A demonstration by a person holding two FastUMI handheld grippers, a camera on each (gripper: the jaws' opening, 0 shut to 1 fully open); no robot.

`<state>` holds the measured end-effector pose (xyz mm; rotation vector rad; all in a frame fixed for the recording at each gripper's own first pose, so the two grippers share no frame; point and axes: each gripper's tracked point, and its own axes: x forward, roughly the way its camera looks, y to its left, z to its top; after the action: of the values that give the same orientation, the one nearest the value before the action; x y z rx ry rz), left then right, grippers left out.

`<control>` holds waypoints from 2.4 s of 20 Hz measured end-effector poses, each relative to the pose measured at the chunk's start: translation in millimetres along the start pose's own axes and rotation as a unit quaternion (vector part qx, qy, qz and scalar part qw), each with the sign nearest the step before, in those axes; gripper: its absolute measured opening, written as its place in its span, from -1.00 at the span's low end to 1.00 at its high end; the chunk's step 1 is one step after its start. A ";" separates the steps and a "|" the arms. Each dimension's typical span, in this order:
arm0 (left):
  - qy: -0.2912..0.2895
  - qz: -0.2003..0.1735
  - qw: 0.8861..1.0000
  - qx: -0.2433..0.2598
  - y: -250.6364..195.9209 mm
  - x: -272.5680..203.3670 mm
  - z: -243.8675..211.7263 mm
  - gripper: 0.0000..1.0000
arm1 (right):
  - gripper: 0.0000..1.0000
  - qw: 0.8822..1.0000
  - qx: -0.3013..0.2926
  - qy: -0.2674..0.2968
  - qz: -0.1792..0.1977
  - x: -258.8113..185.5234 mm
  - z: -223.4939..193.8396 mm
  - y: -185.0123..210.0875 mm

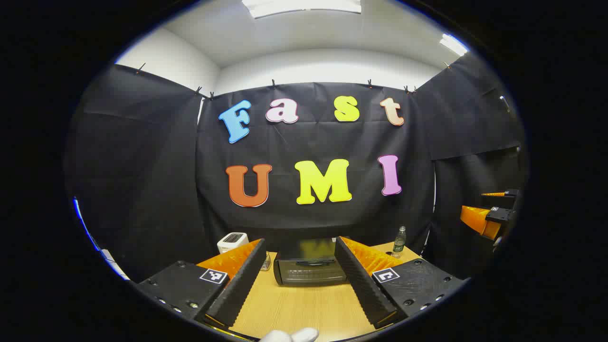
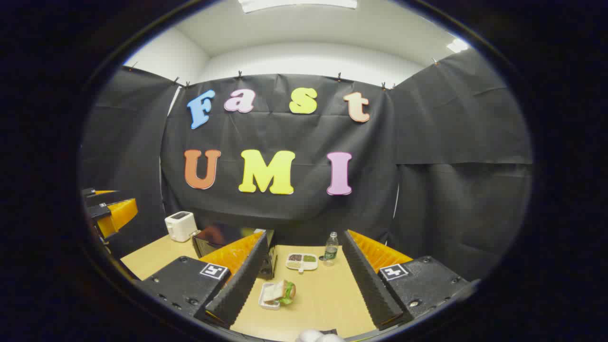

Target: Open the electric oven with the left hand, put the food in, and close the electric oven.

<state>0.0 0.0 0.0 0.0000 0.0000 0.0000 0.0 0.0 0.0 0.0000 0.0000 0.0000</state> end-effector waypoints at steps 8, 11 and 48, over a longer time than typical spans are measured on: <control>-0.002 0.009 1.000 0.003 13.7 8.6 2.6 0.90 | 1.00 1.000 -0.001 0.000 0.005 10.4 4.5 6.3; -0.002 0.009 1.000 0.006 16.7 9.7 2.4 0.90 | 1.00 1.000 -0.002 -0.002 0.002 10.5 5.4 7.3; 0.077 0.002 0.997 -0.002 -57.0 287.7 -216.0 0.91 | 1.00 0.998 -0.037 0.052 0.008 102.9 -67.3 -76.6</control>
<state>287.7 -57.0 -216.0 -0.0035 0.1535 0.0032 102.9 -76.6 -67.3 -0.0732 0.1048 0.0163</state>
